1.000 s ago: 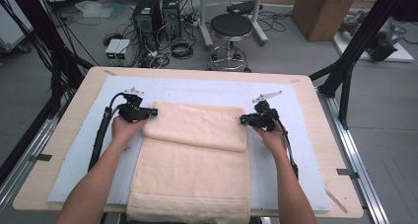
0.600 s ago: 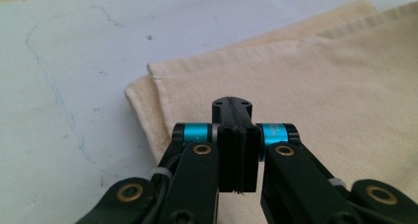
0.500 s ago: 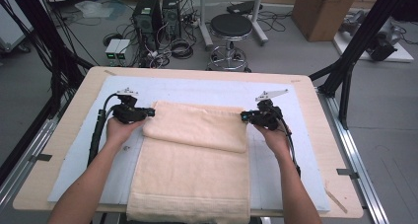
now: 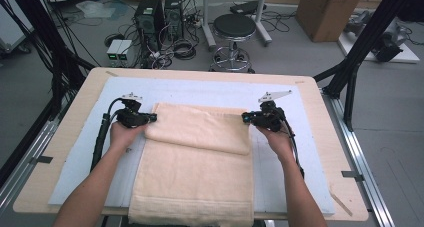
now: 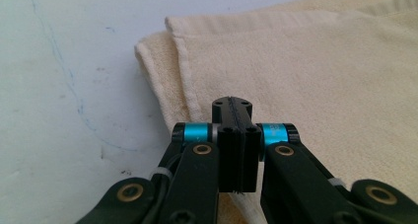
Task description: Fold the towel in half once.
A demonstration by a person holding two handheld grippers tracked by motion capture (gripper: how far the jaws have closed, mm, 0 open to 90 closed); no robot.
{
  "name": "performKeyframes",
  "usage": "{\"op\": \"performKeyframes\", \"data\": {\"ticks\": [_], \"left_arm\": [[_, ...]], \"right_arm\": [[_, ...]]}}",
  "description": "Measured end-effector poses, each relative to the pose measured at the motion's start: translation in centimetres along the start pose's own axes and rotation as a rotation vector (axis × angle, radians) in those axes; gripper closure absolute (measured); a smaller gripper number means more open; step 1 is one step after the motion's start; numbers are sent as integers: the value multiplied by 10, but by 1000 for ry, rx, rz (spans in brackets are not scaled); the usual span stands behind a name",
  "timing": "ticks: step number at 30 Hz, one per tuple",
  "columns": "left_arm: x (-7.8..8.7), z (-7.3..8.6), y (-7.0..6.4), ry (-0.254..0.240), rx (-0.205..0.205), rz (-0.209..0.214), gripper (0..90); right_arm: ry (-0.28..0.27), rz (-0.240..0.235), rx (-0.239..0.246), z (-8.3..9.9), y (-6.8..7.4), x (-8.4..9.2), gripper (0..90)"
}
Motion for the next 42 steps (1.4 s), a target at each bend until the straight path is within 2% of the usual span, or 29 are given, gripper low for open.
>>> {"op": "performKeyframes", "data": {"ticks": [6,10,13,14,16,19,21,23,26,28,31,32,33,36,39,40,42], "left_arm": [[16,-6,-13,-56,-32,32,896],[31,-2,-24,-86,-48,56,896],[45,5,-36,-102,-87,72,896],[50,11,-40,-92,-106,75,896],[59,20,-48,-112,-117,89,896],[71,35,-57,-114,-147,102,895],[79,49,-63,-96,-177,113,895],[86,65,-70,-76,-195,135,894],[96,86,-84,-74,-207,198,868],[100,94,-88,-80,-216,203,769],[102,94,-87,-95,-224,198,646],[99,90,-84,-101,-213,184,594],[97,86,-81,-97,-200,184,559],[86,74,-72,-92,-178,166,518],[72,68,-62,-51,-148,144,490],[67,66,-60,-40,-136,150,477],[61,62,-57,-39,-126,148,477]], "right_arm": [[-44,-21,17,-7,8,10,837],[-61,-48,43,-11,18,19,842],[-70,-79,78,-14,31,28,844],[-71,-89,85,-14,35,31,844],[-79,-101,112,-14,45,40,844],[-105,-130,142,-10,60,54,844],[-95,-162,150,-1,71,61,844],[-112,-180,201,8,86,69,843],[-67,-237,217,27,106,75,833],[-37,-273,229,42,115,75,769],[-14,-276,213,56,120,74,726],[-17,-276,211,58,120,74,706],[-11,-255,210,62,118,71,686],[-3,-251,169,68,116,66,624],[20,-228,166,75,112,58,563],[33,-216,159,76,110,55,560],[53,-202,149,79,105,50,537]]}}
Point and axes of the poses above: each handheld gripper's, and its own axes: x roughly backward along the jaws, z roughly out of its underside, y roughly to its left, the point moved 9 cm from there along -x, roughly forward along the jaws, and after that the axes turned 6 degrees about z, right-handed, at the moved point
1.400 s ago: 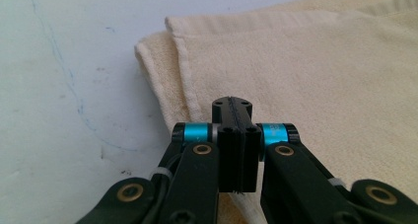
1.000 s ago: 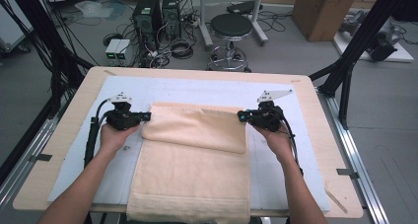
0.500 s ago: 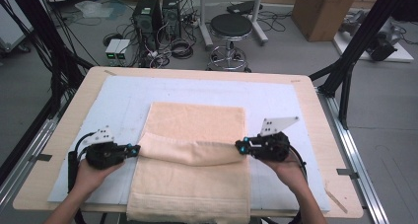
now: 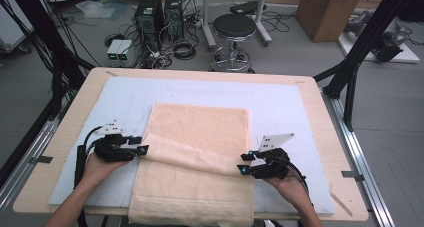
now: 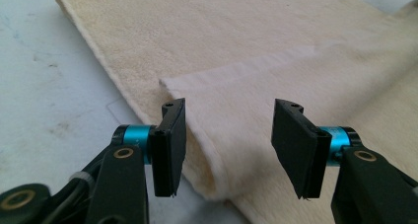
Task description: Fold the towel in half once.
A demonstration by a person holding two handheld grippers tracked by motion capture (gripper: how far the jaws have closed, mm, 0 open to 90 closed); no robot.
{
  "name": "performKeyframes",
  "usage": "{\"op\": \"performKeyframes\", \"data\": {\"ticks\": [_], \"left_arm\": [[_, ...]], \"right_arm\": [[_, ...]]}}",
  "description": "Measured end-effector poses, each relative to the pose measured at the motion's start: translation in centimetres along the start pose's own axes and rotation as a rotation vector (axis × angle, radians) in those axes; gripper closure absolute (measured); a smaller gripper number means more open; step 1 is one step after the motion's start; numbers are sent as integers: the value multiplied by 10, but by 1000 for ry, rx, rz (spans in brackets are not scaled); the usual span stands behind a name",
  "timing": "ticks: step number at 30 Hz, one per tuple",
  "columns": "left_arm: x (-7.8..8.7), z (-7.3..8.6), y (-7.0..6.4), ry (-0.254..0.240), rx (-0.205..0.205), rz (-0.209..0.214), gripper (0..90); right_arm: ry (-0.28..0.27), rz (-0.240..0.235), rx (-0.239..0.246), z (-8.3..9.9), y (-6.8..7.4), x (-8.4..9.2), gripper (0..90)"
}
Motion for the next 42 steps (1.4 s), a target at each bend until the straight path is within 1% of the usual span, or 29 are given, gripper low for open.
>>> {"op": "performKeyframes", "data": {"ticks": [1,2,4,5,6,7,9,10,11,12,14,15,17,20,22,23,24,27,28,29,30,33,35,37,40,42], "left_arm": [[-3,0,2,5,3,-10,477],[-6,1,5,9,15,-18,479],[-11,5,11,34,44,-10,492],[-12,6,12,37,59,-8,510],[-13,7,13,42,64,-7,530],[-14,8,14,40,74,-5,546],[-15,7,15,27,93,-4,582],[-15,6,14,22,94,-7,612],[-15,6,14,15,94,-3,666],[-15,5,13,15,88,1,714],[-13,5,9,18,63,5,800],[-12,5,7,12,51,8,835],[-8,3,3,-4,49,21,855],[0,3,-5,-11,30,37,862],[7,3,-12,-34,10,56,863],[13,3,-18,-49,-5,70,863],[17,3,-23,-63,-12,80,864],[29,7,-37,-79,-43,99,865],[31,8,-40,-89,-43,105,866],[34,10,-44,-99,-45,111,866],[37,12,-48,-98,-55,113,866],[45,21,-58,-111,-63,127,867],[49,24,-63,-120,-69,135,867],[52,28,-68,-124,-83,138,867],[58,32,-73,-142,-93,135,867],[62,34,-76,-158,-97,137,867]], "right_arm": [[-4,-5,-8,0,-2,-1,536],[-2,-11,-17,1,-4,-3,532],[2,-5,-35,4,-9,-5,532],[-4,-14,-61,7,-10,-5,538],[-10,-19,-73,8,-11,-6,547],[-10,-13,-80,10,-13,-6,555],[12,-8,-96,15,-15,-7,564],[17,0,-94,16,-16,-8,588],[21,2,-92,16,-16,-8,605],[21,1,-88,17,-15,-9,632],[33,-8,-74,18,-12,-10,705],[35,-14,-71,19,-10,-11,740],[41,-33,-60,20,-6,-10,787],[21,-42,-46,16,-2,-7,805],[5,-46,-35,13,1,-2,808],[-2,-46,-32,11,3,-1,810],[-11,-49,-20,9,5,3,812],[-43,-65,-12,4,12,11,814],[-47,-62,3,3,15,14,814],[-53,-67,5,2,18,16,814],[-62,-71,11,1,21,19,814],[-82,-78,35,-1,32,27,816],[-87,-80,52,-1,37,30,818],[-83,-80,55,0,41,33,817],[-102,-78,59,0,46,40,817],[-115,-86,55,0,49,46,818]]}}
Point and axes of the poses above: each handheld gripper's, and its own axes: x roughly backward along the jaws, z roughly out of its underside, y roughly to its left, the point moved 9 cm from there along -x, roughly forward along the jaws, and after that the axes turned 6 degrees about z, right-handed, at the moved point
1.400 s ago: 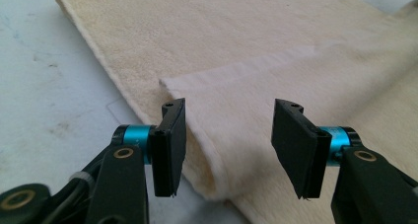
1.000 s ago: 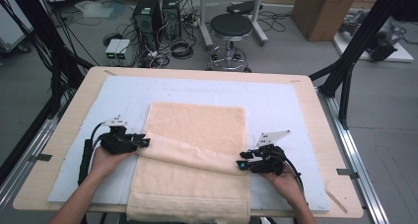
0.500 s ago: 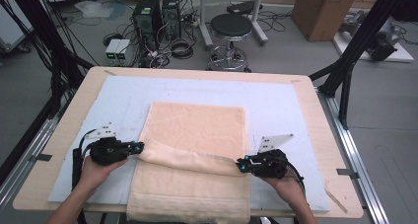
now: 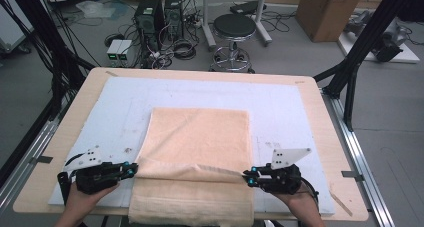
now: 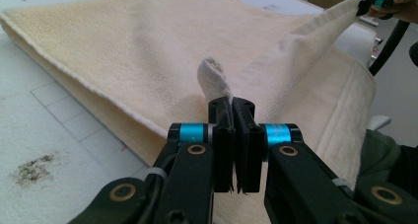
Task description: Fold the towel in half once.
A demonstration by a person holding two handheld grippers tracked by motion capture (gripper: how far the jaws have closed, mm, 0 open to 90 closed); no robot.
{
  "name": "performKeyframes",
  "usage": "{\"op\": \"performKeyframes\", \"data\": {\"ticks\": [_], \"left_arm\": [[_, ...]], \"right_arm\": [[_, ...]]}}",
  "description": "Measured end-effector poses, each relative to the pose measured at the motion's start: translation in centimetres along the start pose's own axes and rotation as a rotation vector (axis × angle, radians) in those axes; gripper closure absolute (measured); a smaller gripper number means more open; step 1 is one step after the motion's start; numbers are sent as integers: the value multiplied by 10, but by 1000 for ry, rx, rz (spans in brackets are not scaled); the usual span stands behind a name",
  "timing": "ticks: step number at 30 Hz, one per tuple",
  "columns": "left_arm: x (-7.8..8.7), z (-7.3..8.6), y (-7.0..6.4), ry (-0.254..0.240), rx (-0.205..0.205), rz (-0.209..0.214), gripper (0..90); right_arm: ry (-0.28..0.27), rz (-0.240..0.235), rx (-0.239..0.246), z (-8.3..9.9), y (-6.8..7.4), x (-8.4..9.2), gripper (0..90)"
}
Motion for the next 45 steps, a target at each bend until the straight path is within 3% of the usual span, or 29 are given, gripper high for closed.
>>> {"op": "performKeyframes", "data": {"ticks": [8,16,19,22,26,29,36,40,45], "left_arm": [[10,15,-26,10,-49,42,866],[19,30,-46,33,-66,60,866],[22,33,-50,37,-66,84,859],[25,32,-52,22,-60,90,678],[21,31,-50,27,-55,91,552],[12,32,-50,45,-60,111,545],[-6,33,-50,100,-84,133,534],[-13,30,-43,106,-83,117,536],[-21,16,-26,80,-72,70,537]], "right_arm": [[-2,-28,30,9,22,8,817],[5,-76,33,21,45,12,819],[-2,-102,55,22,52,14,811],[-11,-147,58,22,57,16,730],[-24,-143,36,19,50,16,663],[37,-106,45,25,44,3,636],[94,-106,52,31,38,-21,601],[104,-75,70,27,32,-26,565],[85,-23,54,14,11,-30,541]]}}
Point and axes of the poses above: each handheld gripper's, and its own axes: x roughly backward along the jaws, z roughly out of its underside, y roughly to its left, the point moved 9 cm from there along -x, roughly forward along the jaws, and after that the axes turned 6 degrees about z, right-handed, at the moved point
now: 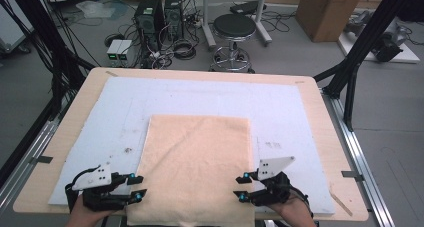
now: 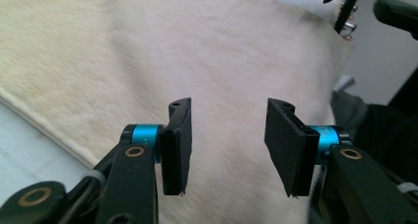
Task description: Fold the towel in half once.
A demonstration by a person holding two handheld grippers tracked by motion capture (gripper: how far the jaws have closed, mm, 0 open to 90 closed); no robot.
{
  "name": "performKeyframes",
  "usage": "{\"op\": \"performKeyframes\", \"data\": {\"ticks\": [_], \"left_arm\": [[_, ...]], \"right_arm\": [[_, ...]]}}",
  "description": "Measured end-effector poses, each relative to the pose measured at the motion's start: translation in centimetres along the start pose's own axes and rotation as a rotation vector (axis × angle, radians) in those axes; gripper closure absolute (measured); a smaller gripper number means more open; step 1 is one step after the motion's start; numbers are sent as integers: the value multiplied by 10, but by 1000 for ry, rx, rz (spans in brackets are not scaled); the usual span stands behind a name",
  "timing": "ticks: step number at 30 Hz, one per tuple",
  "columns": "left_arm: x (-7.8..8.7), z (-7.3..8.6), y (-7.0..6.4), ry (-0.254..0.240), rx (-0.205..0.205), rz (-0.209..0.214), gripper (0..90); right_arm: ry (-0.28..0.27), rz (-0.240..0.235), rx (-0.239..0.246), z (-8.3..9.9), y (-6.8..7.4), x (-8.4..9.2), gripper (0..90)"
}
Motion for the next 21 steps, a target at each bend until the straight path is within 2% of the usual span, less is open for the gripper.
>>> {"op": "performKeyframes", "data": {"ticks": [1,3,7,8,11,12,13,15,18,20,21], "left_arm": [[-2,-3,6,1,4,-22,538],[-5,-14,24,-21,16,-76,537],[-12,-32,69,-45,36,-213,535],[-15,-36,80,-45,54,-239,536],[-23,-47,110,-42,66,-297,549],[-26,-50,122,-49,75,-325,552],[-29,-52,132,-53,105,-336,564],[-34,-55,154,-54,126,-389,567],[-42,-56,180,-49,179,-435,568],[-47,-55,194,-79,229,-443,571],[-49,-52,201,-60,270,-442,566]], "right_arm": [[-2,31,1,-3,-8,-1,527],[-3,73,-37,-8,-26,-1,512],[-39,192,-106,-22,-77,0,465],[-47,233,-109,-25,-91,0,452],[-26,297,-122,-30,-124,-5,438],[-20,309,-139,-31,-136,-8,432],[-22,310,-166,-32,-146,-11,431],[-19,332,-199,-32,-167,-16,420],[-9,356,-253,-31,-192,-23,415],[18,369,-287,-29,-207,-28,412],[11,378,-288,-29,-212,-29,415]]}}
Point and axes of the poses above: each handheld gripper's, and its own axes: x roughly backward along the jaws, z roughly out of its underside, y roughly to its left, the point moved 9 cm from there along -x, roughly forward along the jaws, and after that the axes turned 6 degrees about z, right-handed, at the moved point
